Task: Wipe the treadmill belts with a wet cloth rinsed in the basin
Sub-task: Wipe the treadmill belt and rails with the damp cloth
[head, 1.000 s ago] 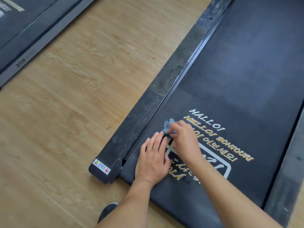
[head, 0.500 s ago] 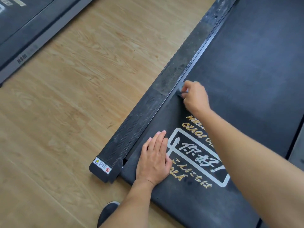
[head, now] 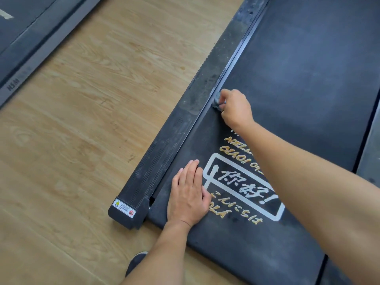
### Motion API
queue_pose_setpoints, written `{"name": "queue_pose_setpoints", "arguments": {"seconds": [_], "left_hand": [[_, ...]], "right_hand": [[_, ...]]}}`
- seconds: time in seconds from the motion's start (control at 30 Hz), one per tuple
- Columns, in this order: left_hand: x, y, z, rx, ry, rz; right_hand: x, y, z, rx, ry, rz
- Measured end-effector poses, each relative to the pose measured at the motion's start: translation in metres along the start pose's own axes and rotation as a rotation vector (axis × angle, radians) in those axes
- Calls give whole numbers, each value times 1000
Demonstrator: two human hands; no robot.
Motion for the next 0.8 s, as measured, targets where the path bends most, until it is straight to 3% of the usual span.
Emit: {"name": "queue_pose_setpoints", "arguments": {"seconds": [0.13,0.23,0.37,0.43,0.5,0.53,0.6,0.67,0.73,0.8], "left_hand": [[-1,3,-3,20,30,19],[-2,2,-10,-76,100,41],[-1,18,-2,-131,126,-62],[19,29,9,-47,216,-277],[46,44,24,5,345,-636],[58,54,35,-57,426,-828],[79,97,70,-215,508,-995],[98,158,117,-273,421,-938],[108,215,155,-323,294,-713],[87,258,191,-560,329,-679]], "right_hand": [[-92,-34,-49,53,201,-76],[-161,-52,-73,104,300,-232],[-168,-22,-46,222,-11,-314],[-181,11,-25,525,-304,-224],[-205,52,-16,974,-524,-113],[-216,77,-15,1207,-584,-69],[-231,127,-17,1667,-606,-58],[-245,172,-17,1972,-513,-90],[-257,209,-13,2073,-428,-104],[-268,238,-8,2086,-392,-62]]}}
Point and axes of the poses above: each hand's wrist, its own x-axis towards the middle knuckle, its own y-axis out of the back of the hand, z = x × y, the point moved 7 cm from there along x, towards the middle knuckle, and after that the axes turned 8 degrees about -x, right-handed, at the moved point
